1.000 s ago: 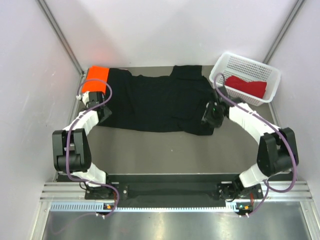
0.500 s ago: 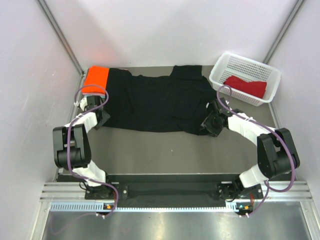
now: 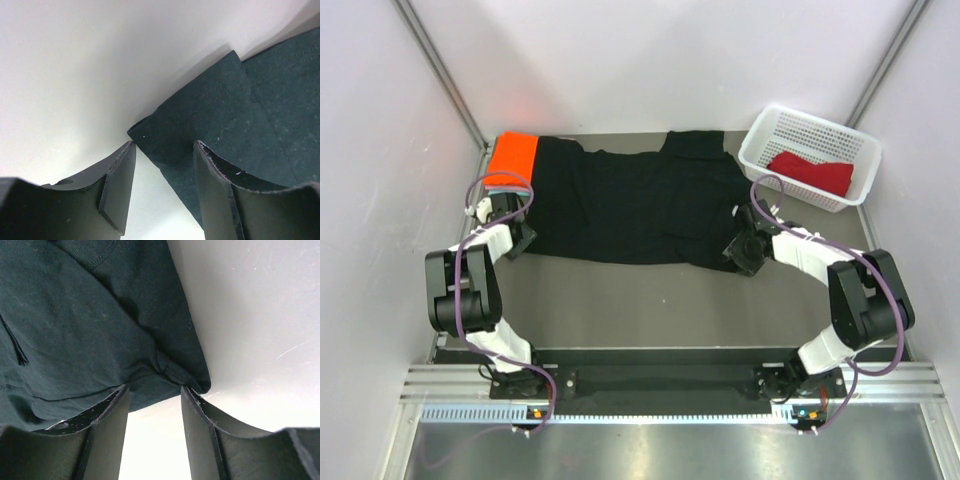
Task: Fold and stack the t-shirts
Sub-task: Fold the tshirt
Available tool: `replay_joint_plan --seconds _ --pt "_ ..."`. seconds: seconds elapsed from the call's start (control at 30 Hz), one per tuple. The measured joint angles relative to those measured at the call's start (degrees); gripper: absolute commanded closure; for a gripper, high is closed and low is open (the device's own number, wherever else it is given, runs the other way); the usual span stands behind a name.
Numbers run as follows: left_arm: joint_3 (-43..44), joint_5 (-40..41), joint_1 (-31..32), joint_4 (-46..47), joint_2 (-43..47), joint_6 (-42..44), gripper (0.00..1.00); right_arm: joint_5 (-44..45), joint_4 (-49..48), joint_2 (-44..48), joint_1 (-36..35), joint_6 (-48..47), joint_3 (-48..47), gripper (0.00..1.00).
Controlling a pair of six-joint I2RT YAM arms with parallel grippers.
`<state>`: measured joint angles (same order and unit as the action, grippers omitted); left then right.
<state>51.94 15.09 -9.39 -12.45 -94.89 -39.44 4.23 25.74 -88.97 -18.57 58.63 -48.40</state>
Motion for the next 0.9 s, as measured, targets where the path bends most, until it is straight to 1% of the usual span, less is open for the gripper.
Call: replay_joint_plan --seconds 0.23,0.37,0.43,0.47,0.5,0.53,0.57,0.6,0.63,0.67,0.77,0.9 --pt "0.0 0.8 0.0 0.9 -0.6 -0.6 0.49 1.5 1.0 0.4 0.1 0.2 0.0 0.54" --pt "0.0 0.8 0.0 2.4 -1.2 -0.9 0.55 2.2 1.7 0.6 0.1 0.6 0.0 0.54" --pt "0.0 0.7 0.0 3.1 -1.4 -1.0 0.6 2.6 2.1 0.7 0.1 1.0 0.0 0.56" --pt "0.0 0.7 0.0 3.3 -1.4 -1.0 0.63 2.8 2.2 0.7 0.1 1.2 0.0 0.6" --pt "0.0 0.6 0.0 3.6 -1.6 -1.0 0.73 3.1 2.3 0.7 0.1 1.4 0.1 0.63" --pt "0.0 0.5 0.0 3.9 -1.7 -1.2 0.8 3.5 2.4 0.7 0.1 1.5 0.2 0.69" --pt "0.0 0.2 0.0 4.2 -1.9 -1.1 0.91 3.8 2.5 0.7 0.1 1.5 0.4 0.76" --pt "0.0 -0.2 0.0 4.4 -2.0 -1.2 1.0 4.4 2.9 0.7 0.2 1.3 0.5 0.91" --pt "0.1 -0.4 0.0 4.3 -2.0 -0.9 1.0 5.0 3.3 0.8 0.2 0.9 0.5 0.98" --pt "0.1 -0.5 0.0 4.3 -2.0 -0.8 1.0 5.2 3.5 0.9 0.4 0.7 0.8 1.0" --pt "0.1 -0.5 0.1 3.5 -1.5 -0.7 1.0 7.0 4.4 2.0 0.8 -0.9 0.8 1.0" --pt "-0.1 1.3 0.6 -0.5 1.6 -1.0 1.0 9.0 6.9 5.9 2.3 -5.3 0.7 1.0"
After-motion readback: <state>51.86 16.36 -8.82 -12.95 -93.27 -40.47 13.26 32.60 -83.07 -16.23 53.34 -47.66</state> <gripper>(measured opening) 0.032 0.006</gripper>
